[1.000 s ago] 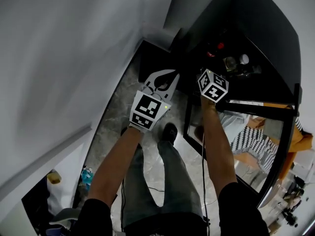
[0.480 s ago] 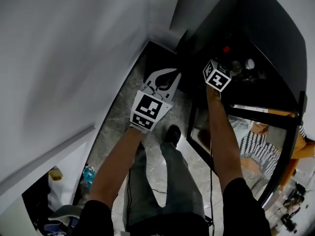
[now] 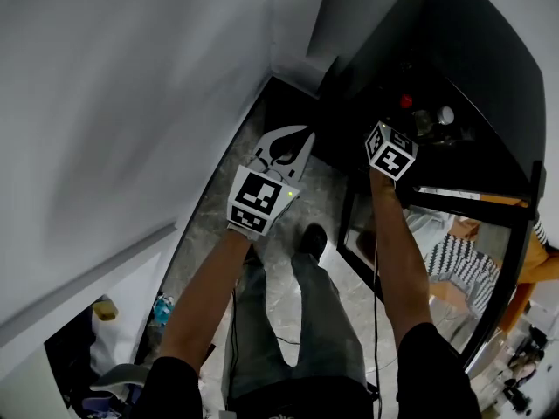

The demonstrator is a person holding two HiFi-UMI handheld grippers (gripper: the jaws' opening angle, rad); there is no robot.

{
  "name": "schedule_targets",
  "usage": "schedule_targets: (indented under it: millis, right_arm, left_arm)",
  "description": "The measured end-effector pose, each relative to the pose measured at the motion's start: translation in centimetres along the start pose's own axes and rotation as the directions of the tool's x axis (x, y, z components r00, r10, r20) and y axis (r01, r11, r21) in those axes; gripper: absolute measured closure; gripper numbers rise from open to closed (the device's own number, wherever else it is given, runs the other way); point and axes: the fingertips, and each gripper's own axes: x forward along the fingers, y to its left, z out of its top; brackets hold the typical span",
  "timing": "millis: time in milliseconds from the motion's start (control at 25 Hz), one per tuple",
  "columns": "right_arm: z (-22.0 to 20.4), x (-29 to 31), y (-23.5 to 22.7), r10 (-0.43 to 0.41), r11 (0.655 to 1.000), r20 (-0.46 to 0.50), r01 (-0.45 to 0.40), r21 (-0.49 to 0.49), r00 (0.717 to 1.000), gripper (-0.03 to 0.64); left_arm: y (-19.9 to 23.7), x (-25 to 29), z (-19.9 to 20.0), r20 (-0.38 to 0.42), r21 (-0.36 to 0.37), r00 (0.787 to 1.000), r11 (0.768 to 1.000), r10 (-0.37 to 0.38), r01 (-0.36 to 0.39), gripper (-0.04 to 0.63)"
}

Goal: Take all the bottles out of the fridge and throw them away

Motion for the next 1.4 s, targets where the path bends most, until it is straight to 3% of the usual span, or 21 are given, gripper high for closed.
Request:
schedule_targets:
  millis: [320, 640, 920, 1400]
  right_arm:
    - [2.5, -9.7, 1.2, 0.054, 0.999, 0.012, -0.054, -0.007, 0.998, 0.313]
    - [9.5, -22.0, 4.8, 0.122, 0.992, 0.014, -0.122, -0.029, 0.992, 0.313]
    - [16.7, -29.4, 10.3, 0.201, 0.979, 0.073, -0.199, -0.045, 0.977, 0.313]
    - [24.1, -33.9, 20.9, 0.344, 0.937, 0.153, -0.328, -0.123, 0.926, 0.313]
  left_arm:
    - [-2.0, -3.2, 4.3, -0.003, 0.016, 0.998, 0.998, -0.06, 0.06, 0.594]
    - [-4.1, -9.6, 11.2, 0.011, 0.032, 0.995, 0.994, -0.103, 0.103, 0.594]
    - [-4.4, -14.3, 17.2, 0.049, 0.092, 0.993, 0.99, -0.108, 0.103, 0.594]
    - [-0.4, -22.0, 22.8, 0.1, 0.123, 0.995, 0.992, -0.03, 0.017, 0.594]
